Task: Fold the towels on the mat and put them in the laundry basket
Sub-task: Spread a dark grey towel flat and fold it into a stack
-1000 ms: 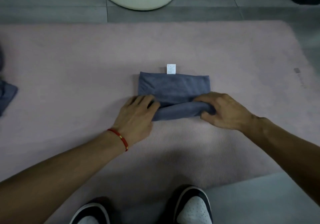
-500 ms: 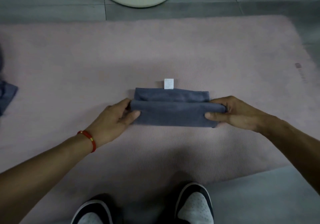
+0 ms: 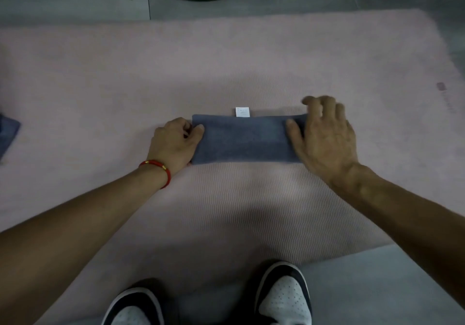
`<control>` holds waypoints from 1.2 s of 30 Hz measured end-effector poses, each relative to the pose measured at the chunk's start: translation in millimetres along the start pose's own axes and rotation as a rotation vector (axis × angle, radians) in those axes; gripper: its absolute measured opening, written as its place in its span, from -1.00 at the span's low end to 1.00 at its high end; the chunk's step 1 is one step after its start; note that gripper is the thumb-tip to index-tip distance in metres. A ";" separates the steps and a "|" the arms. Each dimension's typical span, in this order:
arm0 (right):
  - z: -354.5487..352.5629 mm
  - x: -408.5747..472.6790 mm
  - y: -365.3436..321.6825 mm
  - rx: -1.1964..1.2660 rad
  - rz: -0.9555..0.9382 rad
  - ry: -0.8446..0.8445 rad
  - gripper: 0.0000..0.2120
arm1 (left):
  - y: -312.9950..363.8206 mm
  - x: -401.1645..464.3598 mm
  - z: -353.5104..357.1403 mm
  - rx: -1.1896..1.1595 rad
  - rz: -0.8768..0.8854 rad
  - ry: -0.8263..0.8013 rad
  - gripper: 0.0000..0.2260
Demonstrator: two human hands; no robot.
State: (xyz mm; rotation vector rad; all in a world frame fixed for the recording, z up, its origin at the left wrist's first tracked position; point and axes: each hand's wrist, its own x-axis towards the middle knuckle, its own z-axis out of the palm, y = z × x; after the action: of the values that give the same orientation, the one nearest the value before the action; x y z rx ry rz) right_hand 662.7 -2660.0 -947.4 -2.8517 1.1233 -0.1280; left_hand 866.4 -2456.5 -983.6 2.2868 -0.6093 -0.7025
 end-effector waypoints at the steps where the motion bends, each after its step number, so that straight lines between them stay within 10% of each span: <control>1: -1.6 -3.0 -10.2 -0.013 -0.125 0.036 -0.48 | -0.7 -0.1 -0.2 -0.012 -0.008 0.010 -0.78; 5: 24.4 -9.6 -39.8 -0.062 -0.416 -0.180 -0.40 | -2.8 0.1 1.2 -0.002 -0.013 0.062 -0.77; 17: 46.3 -1.2 -30.4 0.143 -0.424 -0.287 -0.40 | 14.1 10.3 -8.4 0.063 -0.093 -0.038 -0.77; 21: 32.9 -6.6 -6.3 0.321 0.044 -0.038 -0.47 | 19.5 19.6 -12.5 0.026 -0.178 -0.092 -0.78; 24: 21.2 -17.3 12.0 0.119 0.342 -0.248 -0.37 | 21.0 20.6 -13.0 0.015 -0.179 -0.086 -0.77; 36: -1.4 -14.6 13.2 0.831 0.672 -0.356 -0.68 | 37.1 24.8 -30.0 -0.435 -0.454 -0.333 -0.66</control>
State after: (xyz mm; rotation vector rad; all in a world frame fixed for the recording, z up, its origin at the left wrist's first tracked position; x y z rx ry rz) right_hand 643.0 -2659.7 -948.1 -1.6199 1.4262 -0.0268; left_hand 895.1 -2482.5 -946.3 1.9179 -0.0527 -1.3099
